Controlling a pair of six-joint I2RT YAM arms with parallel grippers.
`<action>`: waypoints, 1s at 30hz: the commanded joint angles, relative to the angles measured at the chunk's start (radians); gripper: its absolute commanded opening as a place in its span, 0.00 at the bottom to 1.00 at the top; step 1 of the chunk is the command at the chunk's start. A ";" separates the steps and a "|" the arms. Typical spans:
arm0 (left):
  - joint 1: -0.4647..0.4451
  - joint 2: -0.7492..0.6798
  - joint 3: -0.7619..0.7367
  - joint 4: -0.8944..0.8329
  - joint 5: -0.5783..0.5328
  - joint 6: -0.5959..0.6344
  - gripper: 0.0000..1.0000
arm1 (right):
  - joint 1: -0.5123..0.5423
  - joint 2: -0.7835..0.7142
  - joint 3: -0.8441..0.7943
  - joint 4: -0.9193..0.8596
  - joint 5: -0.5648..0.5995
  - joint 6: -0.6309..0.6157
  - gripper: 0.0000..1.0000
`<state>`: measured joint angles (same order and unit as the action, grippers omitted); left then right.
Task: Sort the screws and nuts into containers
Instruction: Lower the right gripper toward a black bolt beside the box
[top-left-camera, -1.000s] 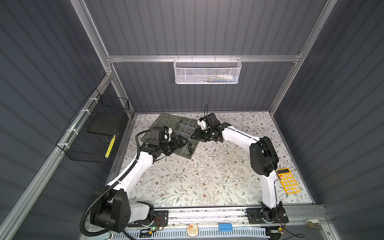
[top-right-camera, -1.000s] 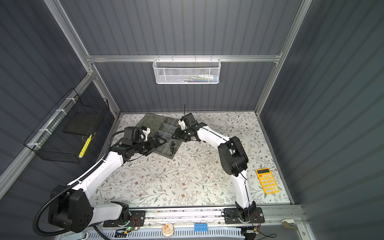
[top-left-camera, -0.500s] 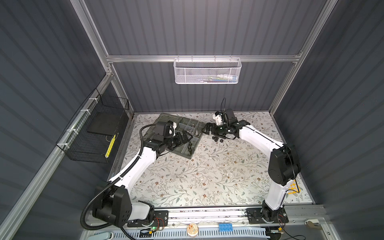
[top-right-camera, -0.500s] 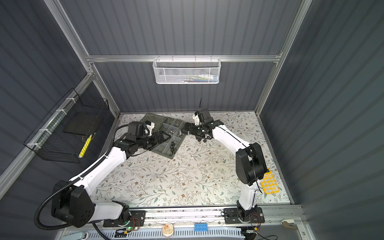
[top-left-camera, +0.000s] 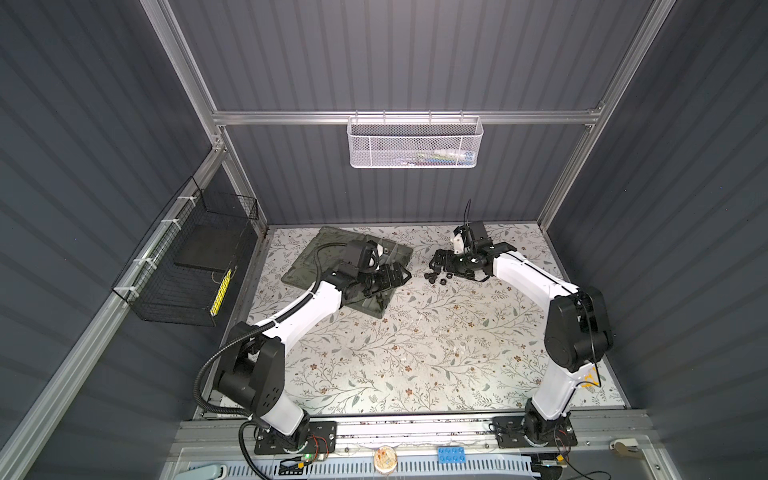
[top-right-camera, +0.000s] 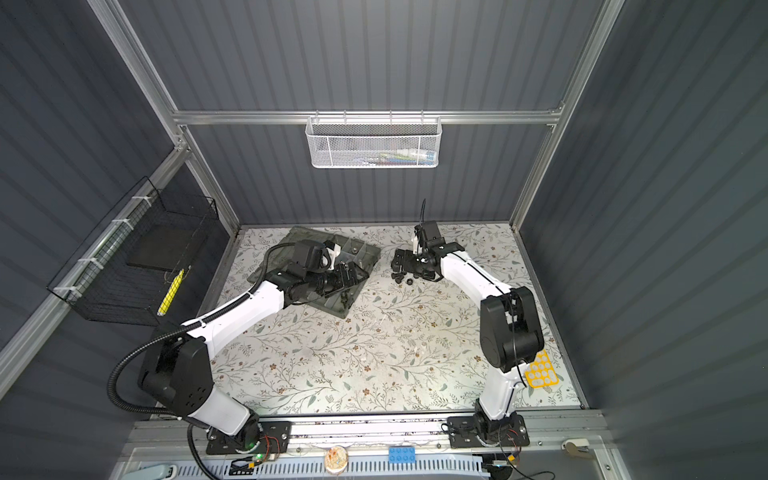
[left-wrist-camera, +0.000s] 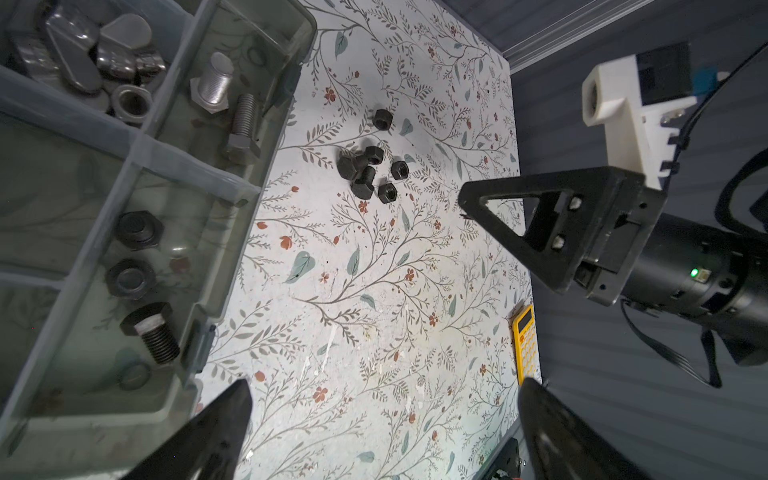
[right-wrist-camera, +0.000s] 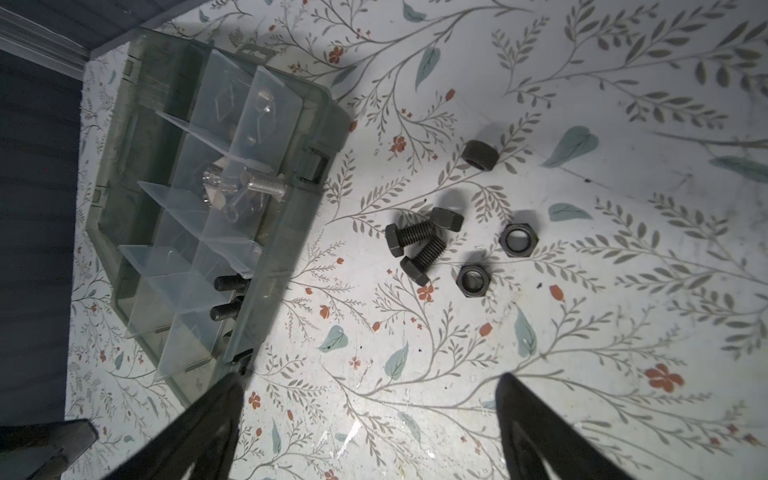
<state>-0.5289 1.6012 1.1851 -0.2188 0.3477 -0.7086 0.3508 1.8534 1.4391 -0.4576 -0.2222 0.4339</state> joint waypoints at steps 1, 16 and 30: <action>-0.009 0.021 0.031 0.036 -0.008 -0.012 1.00 | 0.003 0.062 0.032 -0.026 0.025 -0.024 0.85; -0.010 0.023 0.016 -0.026 -0.049 0.058 1.00 | 0.034 0.306 0.241 -0.089 0.079 -0.062 0.58; -0.009 0.078 0.054 -0.030 -0.036 0.063 1.00 | 0.045 0.378 0.261 -0.128 0.098 -0.069 0.41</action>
<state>-0.5373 1.6676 1.2098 -0.2359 0.3061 -0.6613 0.3901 2.2093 1.6829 -0.5545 -0.1417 0.3744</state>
